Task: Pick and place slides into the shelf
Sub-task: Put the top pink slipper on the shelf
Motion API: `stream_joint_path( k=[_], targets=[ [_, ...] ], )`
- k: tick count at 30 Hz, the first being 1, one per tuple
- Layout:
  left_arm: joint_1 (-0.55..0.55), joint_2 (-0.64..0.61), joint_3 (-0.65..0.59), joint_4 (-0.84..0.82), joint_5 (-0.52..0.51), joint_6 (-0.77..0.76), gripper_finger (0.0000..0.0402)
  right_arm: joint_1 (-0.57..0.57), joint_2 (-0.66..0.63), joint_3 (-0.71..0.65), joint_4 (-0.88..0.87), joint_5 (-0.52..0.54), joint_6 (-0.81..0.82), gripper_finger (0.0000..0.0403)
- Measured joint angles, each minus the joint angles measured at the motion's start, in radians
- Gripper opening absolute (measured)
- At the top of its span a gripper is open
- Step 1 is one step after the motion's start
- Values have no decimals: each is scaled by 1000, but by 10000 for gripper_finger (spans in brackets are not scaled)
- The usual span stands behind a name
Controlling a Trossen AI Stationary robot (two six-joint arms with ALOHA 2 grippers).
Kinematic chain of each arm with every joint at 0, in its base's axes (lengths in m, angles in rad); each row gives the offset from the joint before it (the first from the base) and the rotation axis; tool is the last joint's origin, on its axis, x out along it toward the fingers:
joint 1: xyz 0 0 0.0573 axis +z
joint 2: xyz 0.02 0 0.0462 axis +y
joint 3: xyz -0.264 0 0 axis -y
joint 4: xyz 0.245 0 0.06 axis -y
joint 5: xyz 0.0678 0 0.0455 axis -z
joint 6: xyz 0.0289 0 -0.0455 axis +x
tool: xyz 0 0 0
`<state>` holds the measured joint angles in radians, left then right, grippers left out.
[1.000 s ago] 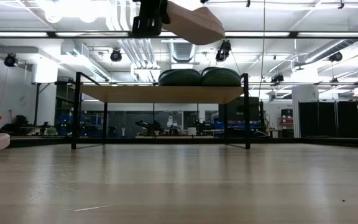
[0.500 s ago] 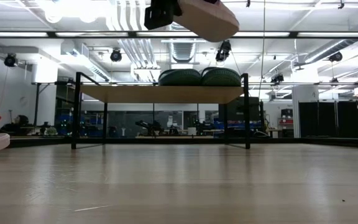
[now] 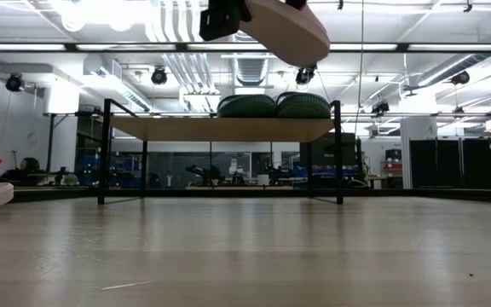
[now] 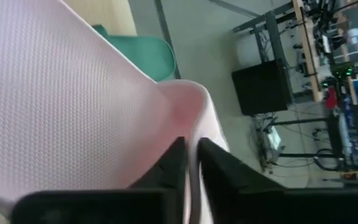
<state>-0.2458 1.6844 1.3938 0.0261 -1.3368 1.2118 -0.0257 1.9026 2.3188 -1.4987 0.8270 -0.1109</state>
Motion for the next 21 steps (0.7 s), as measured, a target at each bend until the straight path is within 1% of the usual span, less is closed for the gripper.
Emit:
stream_joint_path(
  k=[1,4,10,11,15,18,20,21],
  targets=[
    [0,0,0,0,1,0,40,-1,0,0,-6,8,-3,19],
    [0,0,1,0,2,0,40,-4,0,0,-13,20,-10,12],
    [0,0,1,23,1,-1,40,-4,0,0,-12,28,-29,10],
    [0,0,1,23,1,-1,46,-4,0,0,-11,31,-29,10],
    [0,0,1,26,0,-53,102,-5,0,-1,-6,53,-47,9],
    [-2,0,-1,18,-9,-102,144,-8,0,-2,-8,128,-71,9],
    [-2,0,-8,16,-9,-107,166,-8,-1,-2,9,176,-80,9],
    [-3,0,-10,16,-9,-107,177,-8,-1,-2,11,181,-85,9]
  ],
)
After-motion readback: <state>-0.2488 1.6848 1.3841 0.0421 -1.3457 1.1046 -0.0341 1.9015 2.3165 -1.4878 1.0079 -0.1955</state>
